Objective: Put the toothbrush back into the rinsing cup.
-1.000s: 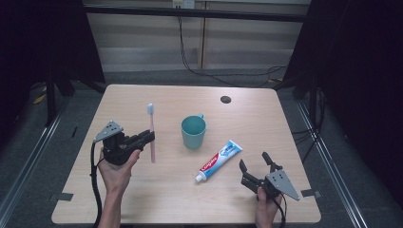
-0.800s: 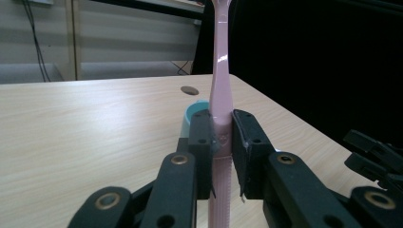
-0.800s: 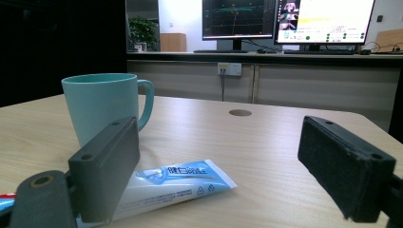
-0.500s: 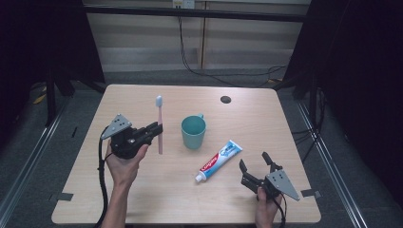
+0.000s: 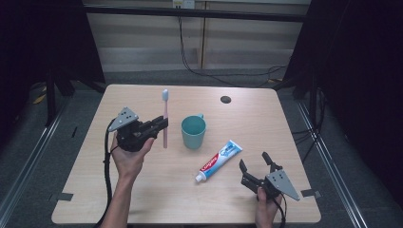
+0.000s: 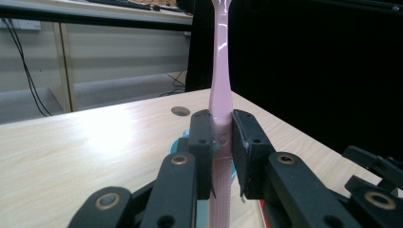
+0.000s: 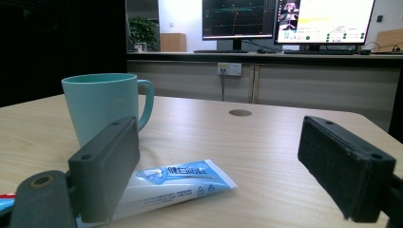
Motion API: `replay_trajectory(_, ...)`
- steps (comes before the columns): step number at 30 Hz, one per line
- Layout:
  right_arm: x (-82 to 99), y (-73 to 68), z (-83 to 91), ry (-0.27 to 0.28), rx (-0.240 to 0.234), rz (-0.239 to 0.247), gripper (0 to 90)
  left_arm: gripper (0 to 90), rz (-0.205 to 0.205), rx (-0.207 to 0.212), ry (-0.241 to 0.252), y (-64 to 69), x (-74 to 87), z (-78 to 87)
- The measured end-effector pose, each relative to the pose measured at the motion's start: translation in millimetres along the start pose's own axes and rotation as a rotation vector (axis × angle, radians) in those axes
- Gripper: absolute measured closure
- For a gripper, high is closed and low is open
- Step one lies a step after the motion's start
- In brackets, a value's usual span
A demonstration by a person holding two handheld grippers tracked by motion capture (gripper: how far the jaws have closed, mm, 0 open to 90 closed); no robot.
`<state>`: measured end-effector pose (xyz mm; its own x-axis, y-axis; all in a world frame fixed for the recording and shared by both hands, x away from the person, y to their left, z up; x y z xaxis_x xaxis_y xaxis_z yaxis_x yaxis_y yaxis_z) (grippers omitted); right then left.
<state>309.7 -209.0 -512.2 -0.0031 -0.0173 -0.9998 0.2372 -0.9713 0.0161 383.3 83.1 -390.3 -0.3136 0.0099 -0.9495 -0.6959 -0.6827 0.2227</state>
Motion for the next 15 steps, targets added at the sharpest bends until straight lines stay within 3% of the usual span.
replay_trajectory(15, 0.0, -0.2, 0.1, 0.000, -0.002, 0.000, 13.2, 79.1, -0.031, 0.023, 0.013, 15.0, -15.5, -23.6)
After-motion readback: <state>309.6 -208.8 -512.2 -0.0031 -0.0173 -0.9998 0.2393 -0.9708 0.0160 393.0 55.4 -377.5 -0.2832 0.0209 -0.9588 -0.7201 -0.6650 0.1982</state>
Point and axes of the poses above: each handheld gripper's, and its own axes: z roughly backward along the jaws, x roughly out of its underside, y roughly to its right, the point moved 10 cm from there along -z, roughly forward along the jaws, and after that the axes turned 2 degrees about z, right-handed, at the moved point
